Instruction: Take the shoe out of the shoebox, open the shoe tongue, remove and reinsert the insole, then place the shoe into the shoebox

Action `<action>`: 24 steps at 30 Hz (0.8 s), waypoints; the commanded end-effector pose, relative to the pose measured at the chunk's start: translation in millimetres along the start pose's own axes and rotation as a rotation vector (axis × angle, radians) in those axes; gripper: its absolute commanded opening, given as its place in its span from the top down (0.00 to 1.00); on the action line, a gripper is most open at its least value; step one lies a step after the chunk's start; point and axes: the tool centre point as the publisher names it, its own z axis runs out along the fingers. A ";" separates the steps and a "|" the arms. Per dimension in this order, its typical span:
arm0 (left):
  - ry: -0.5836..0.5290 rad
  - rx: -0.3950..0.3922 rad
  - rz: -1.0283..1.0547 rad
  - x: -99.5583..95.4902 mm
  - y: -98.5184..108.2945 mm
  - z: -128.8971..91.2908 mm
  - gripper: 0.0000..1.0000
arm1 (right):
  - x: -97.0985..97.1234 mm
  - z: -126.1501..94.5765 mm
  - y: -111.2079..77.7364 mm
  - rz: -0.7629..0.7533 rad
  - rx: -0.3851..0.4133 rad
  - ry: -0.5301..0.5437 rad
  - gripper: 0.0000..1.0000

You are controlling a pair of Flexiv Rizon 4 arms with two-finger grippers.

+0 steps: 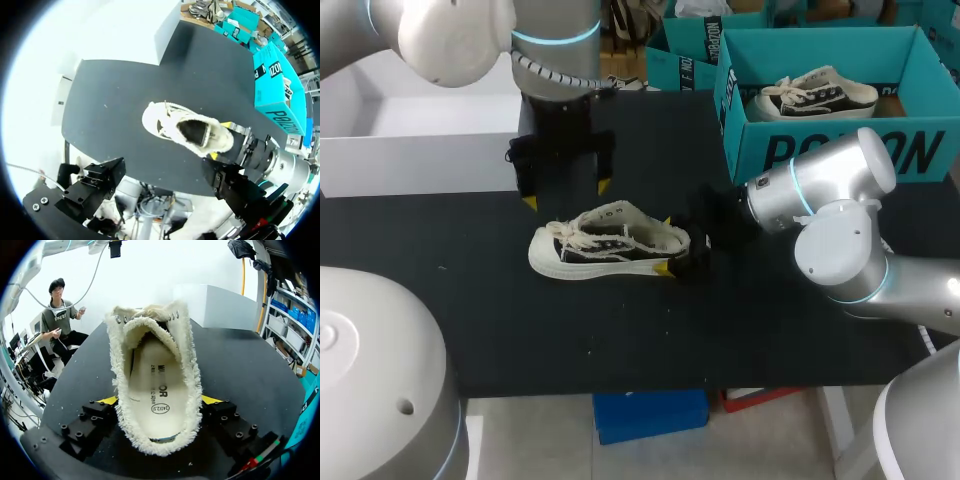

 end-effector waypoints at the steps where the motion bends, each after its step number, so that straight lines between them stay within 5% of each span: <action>1: 0.003 0.001 0.000 -1.1 0.6 0.6 0.00 | -1.7 4.2 -0.3 0.001 0.000 -0.002 1.00; 12: 0.024 0.061 0.233 14.2 25.4 5.1 0.00 | -1.7 4.2 -0.3 0.001 0.000 -0.002 1.00; 24: 0.073 0.024 0.311 36.1 8.1 43.8 0.00 | -1.7 4.2 -0.3 0.001 0.000 -0.002 1.00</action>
